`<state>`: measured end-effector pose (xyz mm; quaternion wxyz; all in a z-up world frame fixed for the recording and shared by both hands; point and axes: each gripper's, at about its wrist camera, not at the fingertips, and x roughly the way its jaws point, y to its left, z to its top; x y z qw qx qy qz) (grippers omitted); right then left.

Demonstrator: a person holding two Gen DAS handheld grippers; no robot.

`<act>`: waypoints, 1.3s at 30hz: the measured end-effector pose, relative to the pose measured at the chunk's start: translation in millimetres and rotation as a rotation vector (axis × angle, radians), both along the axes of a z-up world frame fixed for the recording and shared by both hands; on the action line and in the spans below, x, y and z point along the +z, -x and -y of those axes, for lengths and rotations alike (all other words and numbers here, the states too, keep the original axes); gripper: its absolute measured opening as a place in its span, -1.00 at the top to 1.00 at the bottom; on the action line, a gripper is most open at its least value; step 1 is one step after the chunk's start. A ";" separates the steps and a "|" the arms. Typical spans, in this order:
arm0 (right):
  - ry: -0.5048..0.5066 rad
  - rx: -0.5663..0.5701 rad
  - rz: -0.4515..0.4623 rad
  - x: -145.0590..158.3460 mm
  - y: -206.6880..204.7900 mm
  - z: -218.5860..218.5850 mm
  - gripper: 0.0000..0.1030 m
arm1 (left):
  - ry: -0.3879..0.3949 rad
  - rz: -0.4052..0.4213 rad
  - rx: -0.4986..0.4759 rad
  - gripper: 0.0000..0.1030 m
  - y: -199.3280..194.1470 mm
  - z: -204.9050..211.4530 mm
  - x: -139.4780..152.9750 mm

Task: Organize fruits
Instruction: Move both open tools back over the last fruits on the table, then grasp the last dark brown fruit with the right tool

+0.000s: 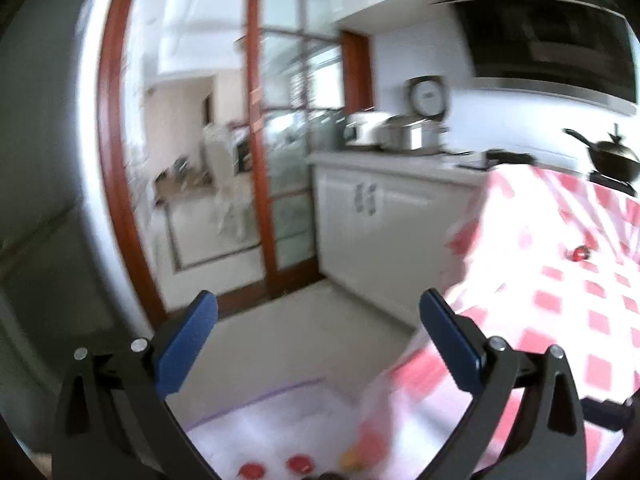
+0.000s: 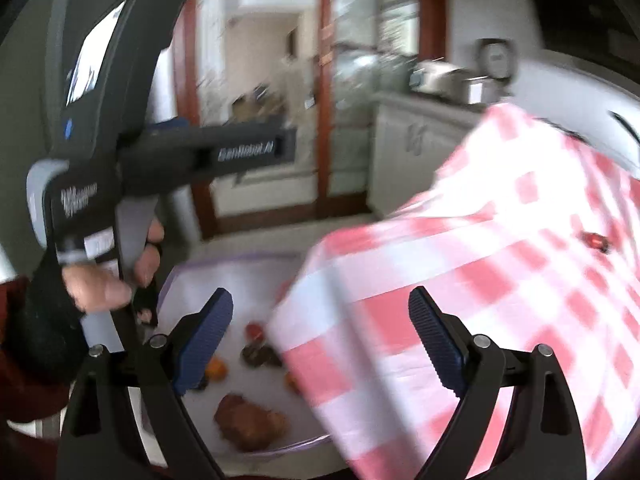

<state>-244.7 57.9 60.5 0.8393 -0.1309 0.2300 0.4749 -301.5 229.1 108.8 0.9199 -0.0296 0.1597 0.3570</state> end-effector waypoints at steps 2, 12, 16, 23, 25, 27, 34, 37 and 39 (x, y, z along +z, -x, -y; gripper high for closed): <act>-0.052 -0.120 -0.020 10.1 -28.1 27.6 -0.69 | -0.012 0.011 -0.076 -0.97 -24.0 22.5 10.1; -0.076 -0.651 -0.227 -1.0 -167.0 146.9 -0.69 | 0.122 -0.211 -0.493 -0.97 -199.0 142.5 -21.2; -0.147 -0.783 -0.314 -8.6 -207.9 198.3 -0.69 | 0.234 -0.259 -0.580 -0.97 -257.3 164.5 -39.8; -0.115 -0.905 -0.366 -21.8 -278.7 238.3 -0.69 | 0.366 -0.361 -0.650 -0.97 -329.3 175.8 -76.5; -0.094 -0.928 -0.377 -29.7 -301.0 245.2 -0.69 | 0.448 -0.348 -0.655 -0.97 -341.2 166.4 -80.0; -0.068 -0.940 -0.380 -33.4 -314.2 247.8 -0.69 | 0.509 -0.312 -0.663 -0.97 -345.0 157.8 -82.9; 0.001 -0.926 -0.404 -49.5 -386.2 233.9 -0.69 | 0.538 -0.272 -0.709 -0.97 -341.2 157.0 -84.0; 0.044 -0.897 -0.392 -49.5 -417.3 213.0 -0.69 | 0.565 -0.262 -0.699 -0.97 -341.2 152.0 -84.1; 0.058 -0.864 -0.390 -49.6 -433.0 199.7 -0.69 | 0.569 -0.247 -0.697 -0.97 -339.2 150.7 -83.1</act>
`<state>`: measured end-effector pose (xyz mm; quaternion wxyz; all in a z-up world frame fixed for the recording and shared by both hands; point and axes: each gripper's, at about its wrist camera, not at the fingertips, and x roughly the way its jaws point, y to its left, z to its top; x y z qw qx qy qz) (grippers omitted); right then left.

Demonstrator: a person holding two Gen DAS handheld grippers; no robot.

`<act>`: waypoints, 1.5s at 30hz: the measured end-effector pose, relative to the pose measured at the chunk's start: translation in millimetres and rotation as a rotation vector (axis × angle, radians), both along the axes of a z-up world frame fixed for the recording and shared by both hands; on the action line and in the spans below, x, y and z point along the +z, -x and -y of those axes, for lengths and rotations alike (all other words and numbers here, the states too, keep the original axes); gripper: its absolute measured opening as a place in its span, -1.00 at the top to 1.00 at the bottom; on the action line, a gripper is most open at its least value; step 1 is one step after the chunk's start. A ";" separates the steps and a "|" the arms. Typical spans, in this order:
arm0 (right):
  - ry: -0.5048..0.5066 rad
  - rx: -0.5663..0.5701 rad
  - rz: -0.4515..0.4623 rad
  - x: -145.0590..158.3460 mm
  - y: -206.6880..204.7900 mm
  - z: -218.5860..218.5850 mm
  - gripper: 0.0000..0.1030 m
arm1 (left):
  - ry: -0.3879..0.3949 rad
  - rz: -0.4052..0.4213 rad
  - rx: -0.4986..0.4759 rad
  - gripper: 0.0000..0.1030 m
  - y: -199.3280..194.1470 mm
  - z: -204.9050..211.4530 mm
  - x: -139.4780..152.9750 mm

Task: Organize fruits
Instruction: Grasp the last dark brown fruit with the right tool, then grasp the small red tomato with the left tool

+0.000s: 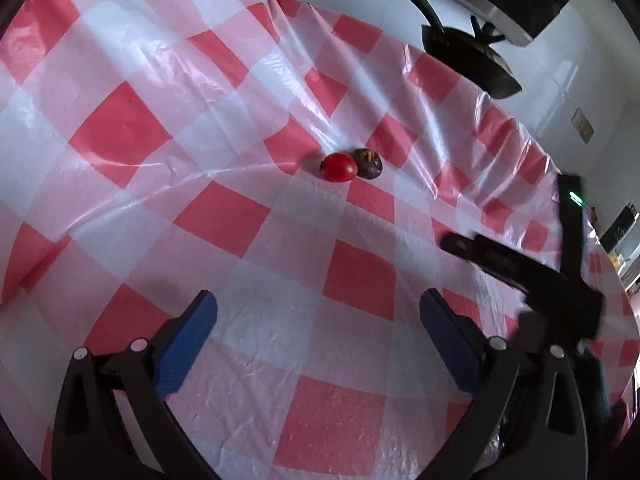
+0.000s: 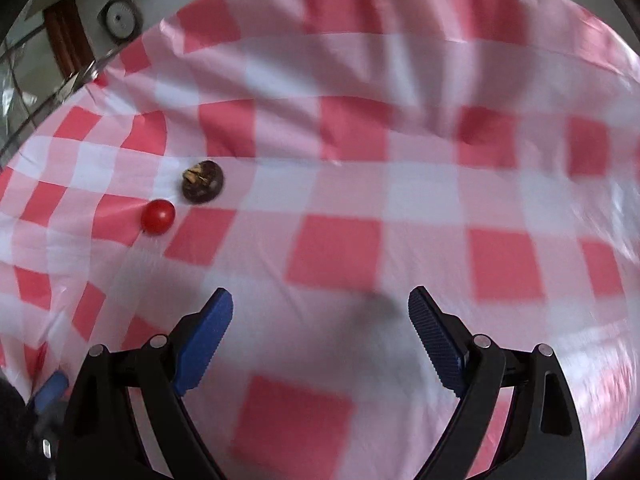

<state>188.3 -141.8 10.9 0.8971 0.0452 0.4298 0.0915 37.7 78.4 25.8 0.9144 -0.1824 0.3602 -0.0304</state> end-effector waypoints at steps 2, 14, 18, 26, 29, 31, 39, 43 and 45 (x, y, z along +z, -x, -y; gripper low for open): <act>-0.018 0.048 -0.004 -0.3 -19.4 -15.4 -0.69 | 0.002 0.000 -0.002 -0.97 0.3 -0.6 0.8; -0.003 0.051 -0.011 -3.0 -92.7 -93.5 -0.30 | 0.006 0.018 0.005 -0.97 2.2 -1.1 2.3; 0.100 0.072 0.004 -2.0 -88.7 -106.5 0.15 | 0.006 0.020 0.008 -0.97 3.0 -1.5 1.9; -0.067 0.053 0.002 2.5 -17.2 -19.7 0.16 | 0.006 0.018 0.014 -0.97 3.5 -0.6 1.8; -0.127 0.024 0.013 0.4 14.3 21.1 0.16 | 0.002 0.014 0.010 -0.97 3.2 0.4 1.7; -0.122 -0.007 0.045 3.3 25.9 36.4 0.16 | 0.001 0.007 0.006 -0.97 1.8 1.0 1.6; -0.287 -0.054 0.067 -2.8 25.3 59.2 0.16 | -0.016 -0.094 -0.015 -0.97 -19.2 10.1 -4.6; -0.294 -0.043 0.066 -1.2 28.2 61.5 0.16 | -0.136 -0.091 -0.006 -0.97 -65.8 30.3 1.6; -0.298 -0.039 0.064 -1.4 30.4 61.0 0.16 | -0.180 -0.106 -0.008 -0.97 -98.1 41.4 0.9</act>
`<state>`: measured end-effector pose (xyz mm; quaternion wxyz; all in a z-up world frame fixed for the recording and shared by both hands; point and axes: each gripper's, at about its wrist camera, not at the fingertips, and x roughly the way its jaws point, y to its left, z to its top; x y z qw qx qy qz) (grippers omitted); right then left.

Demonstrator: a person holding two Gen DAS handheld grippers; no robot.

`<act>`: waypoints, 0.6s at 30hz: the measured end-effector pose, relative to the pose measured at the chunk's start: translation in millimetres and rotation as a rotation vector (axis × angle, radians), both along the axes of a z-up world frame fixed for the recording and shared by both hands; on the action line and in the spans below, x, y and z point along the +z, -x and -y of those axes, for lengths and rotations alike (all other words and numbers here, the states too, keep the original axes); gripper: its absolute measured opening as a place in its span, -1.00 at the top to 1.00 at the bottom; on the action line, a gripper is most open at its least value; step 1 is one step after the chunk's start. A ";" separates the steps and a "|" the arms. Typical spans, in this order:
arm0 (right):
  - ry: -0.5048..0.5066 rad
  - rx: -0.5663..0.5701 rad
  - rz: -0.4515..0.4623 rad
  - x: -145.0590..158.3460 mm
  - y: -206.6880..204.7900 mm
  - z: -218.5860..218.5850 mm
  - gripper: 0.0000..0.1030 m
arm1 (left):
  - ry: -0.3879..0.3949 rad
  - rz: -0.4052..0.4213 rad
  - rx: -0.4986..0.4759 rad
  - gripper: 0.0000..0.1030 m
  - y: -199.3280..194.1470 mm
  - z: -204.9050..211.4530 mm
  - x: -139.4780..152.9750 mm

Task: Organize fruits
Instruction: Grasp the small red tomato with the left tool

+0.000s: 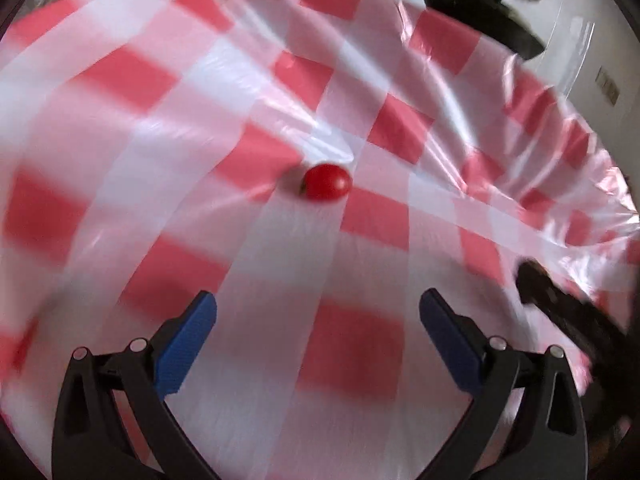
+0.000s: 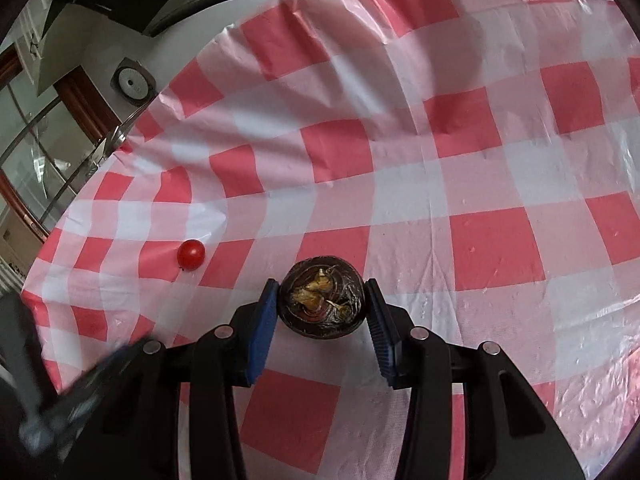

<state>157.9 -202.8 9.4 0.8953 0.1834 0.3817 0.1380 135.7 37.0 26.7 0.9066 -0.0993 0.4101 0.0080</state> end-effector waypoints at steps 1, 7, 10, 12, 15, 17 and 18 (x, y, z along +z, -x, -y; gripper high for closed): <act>0.000 0.003 0.001 0.4 1.1 -0.7 0.16 | -0.022 -0.001 0.000 -0.97 -12.3 4.6 0.0; -0.009 0.010 0.000 -0.2 3.4 1.7 0.16 | -0.164 -0.095 -0.022 -0.61 -85.0 22.4 -9.0; -0.012 0.012 0.000 -0.3 2.9 1.2 0.16 | -0.196 -0.075 -0.055 0.25 -86.4 24.4 -9.6; -0.013 0.012 0.002 0.0 2.5 0.8 0.16 | -0.171 -0.038 -0.099 0.31 -72.9 23.4 -8.0; -0.018 0.012 0.007 0.0 3.0 1.3 0.16 | -0.111 0.044 -0.100 0.32 -36.5 13.2 1.8; -0.019 0.011 0.009 0.2 3.3 1.3 0.16 | -0.061 0.064 -0.104 0.32 -7.9 7.1 4.5; -0.019 0.011 0.009 0.3 3.5 1.3 0.16 | -0.053 0.072 -0.105 0.32 6.1 6.5 5.5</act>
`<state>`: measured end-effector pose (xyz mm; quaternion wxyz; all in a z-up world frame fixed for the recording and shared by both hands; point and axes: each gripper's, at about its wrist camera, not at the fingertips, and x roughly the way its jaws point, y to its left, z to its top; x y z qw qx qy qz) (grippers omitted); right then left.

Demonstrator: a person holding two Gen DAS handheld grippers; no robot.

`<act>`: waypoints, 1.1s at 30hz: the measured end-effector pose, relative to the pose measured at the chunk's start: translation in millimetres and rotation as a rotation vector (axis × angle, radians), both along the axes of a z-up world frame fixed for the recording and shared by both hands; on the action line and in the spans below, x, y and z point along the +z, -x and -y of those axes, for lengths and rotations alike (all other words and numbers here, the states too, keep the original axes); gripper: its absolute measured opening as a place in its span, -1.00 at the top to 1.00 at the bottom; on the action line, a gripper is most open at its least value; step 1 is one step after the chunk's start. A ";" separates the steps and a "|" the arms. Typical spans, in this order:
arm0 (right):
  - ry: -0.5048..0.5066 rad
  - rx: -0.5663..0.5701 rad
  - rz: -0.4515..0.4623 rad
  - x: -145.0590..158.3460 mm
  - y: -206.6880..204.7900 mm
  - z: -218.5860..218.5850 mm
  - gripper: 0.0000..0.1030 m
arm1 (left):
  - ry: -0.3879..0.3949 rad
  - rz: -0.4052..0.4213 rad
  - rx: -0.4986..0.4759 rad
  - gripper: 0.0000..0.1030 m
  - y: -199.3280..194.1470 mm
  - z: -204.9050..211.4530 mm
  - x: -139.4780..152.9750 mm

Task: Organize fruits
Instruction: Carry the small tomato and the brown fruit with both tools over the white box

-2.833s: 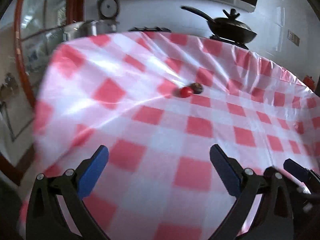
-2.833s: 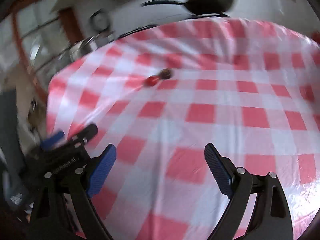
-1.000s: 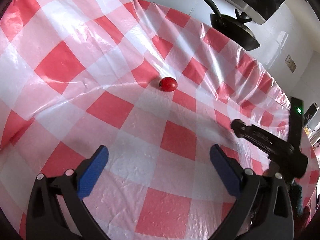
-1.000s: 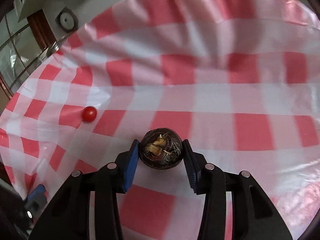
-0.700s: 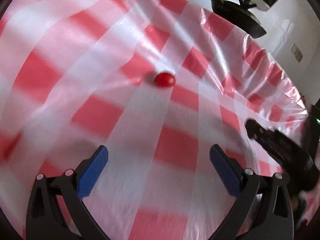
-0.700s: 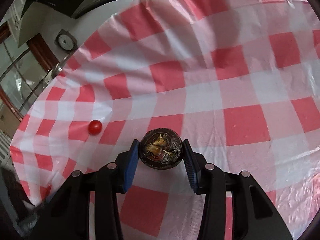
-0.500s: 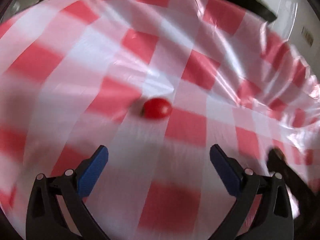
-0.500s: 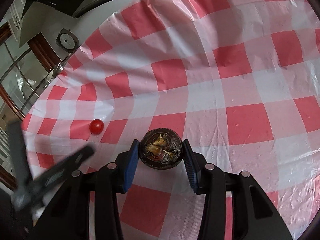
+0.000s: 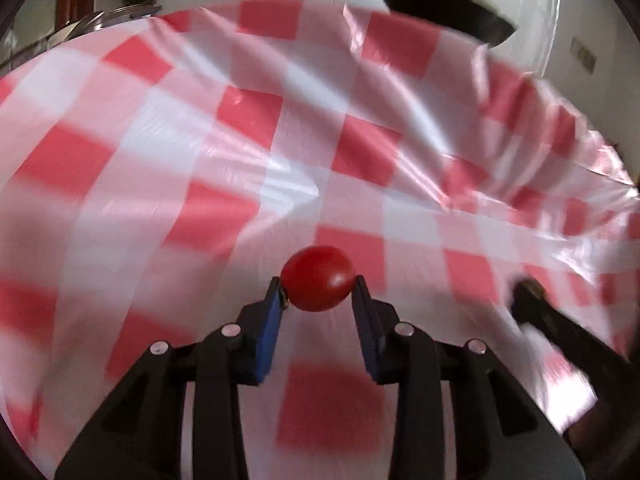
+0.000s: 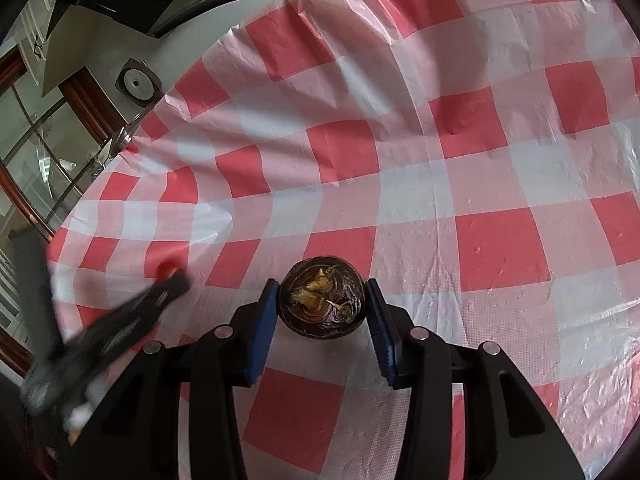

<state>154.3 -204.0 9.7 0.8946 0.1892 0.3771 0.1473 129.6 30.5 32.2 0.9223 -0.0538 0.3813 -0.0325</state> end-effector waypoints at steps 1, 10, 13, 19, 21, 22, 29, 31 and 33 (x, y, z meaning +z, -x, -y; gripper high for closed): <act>0.000 0.000 0.000 0.0 0.1 -0.1 0.16 | 0.014 0.015 -0.003 0.32 21.6 -2.4 0.8; 0.005 0.004 -0.007 -0.5 -0.9 -1.2 0.16 | 0.172 0.044 0.105 0.31 99.7 -28.8 -5.9; 0.012 0.002 -0.016 -1.3 -2.0 -1.9 0.16 | 0.203 0.039 0.105 0.31 97.9 -32.5 -6.1; 0.020 -0.013 -0.022 -1.0 -3.0 -1.6 0.16 | 0.270 0.041 0.126 0.31 97.1 -41.0 -6.9; 0.019 -0.017 -0.018 -0.3 -2.2 -1.1 0.16 | 0.269 0.044 0.129 0.31 97.6 -41.3 -6.9; 0.020 -0.020 -0.017 -0.3 -1.6 -0.7 0.16 | 0.270 0.048 0.130 0.31 98.5 -41.7 -6.5; 0.007 -0.036 -0.063 -1.0 40.7 -4.2 0.16 | 0.250 0.031 0.174 0.30 132.6 -48.4 -6.3; 0.012 -0.008 -0.062 -0.8 63.9 -14.0 0.16 | 0.228 0.039 0.177 0.30 151.6 -49.1 -4.9; -0.003 0.008 -0.066 -0.9 82.6 -21.8 0.16 | 0.207 0.047 0.184 0.30 168.1 -50.7 -3.8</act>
